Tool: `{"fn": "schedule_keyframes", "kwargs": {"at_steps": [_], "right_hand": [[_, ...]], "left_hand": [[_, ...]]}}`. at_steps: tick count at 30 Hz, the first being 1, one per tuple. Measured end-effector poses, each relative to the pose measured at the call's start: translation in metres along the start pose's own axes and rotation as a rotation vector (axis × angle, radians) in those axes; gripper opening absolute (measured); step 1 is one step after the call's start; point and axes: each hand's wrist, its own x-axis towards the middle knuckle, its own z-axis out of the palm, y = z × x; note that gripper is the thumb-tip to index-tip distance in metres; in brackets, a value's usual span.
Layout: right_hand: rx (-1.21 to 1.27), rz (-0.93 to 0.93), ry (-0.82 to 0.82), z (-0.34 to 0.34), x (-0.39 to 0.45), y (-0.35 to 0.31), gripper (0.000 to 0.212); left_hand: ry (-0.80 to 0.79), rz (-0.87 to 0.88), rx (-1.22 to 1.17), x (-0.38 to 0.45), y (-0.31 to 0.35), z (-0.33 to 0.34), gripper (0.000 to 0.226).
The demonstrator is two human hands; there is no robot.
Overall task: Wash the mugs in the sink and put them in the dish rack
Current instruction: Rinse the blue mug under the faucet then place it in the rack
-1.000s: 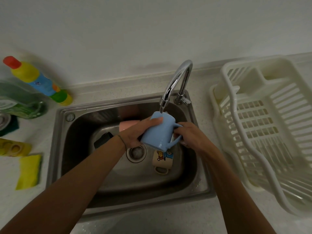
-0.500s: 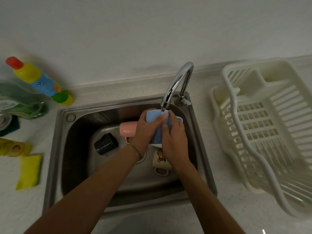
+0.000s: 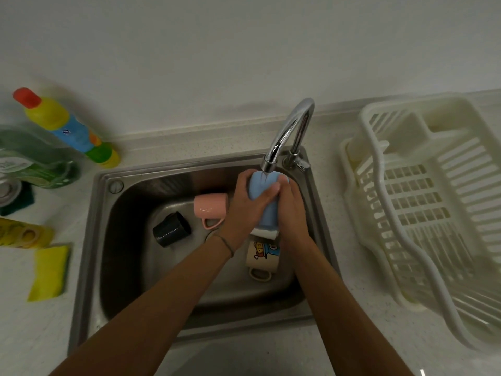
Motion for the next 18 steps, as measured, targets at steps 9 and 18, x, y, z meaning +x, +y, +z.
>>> {"fn": "schedule_keyframes", "kwargs": {"at_steps": [9,18], "right_hand": [[0.220,0.184,-0.088,-0.006,0.004,-0.003,0.070],[0.348,0.329,-0.161,-0.009,0.007,0.008,0.058]], "left_hand": [[-0.010,-0.267,-0.244,0.008,0.017,-0.002,0.029],[0.010,-0.296,-0.301,0.007,0.013,-0.007,0.039]]}}
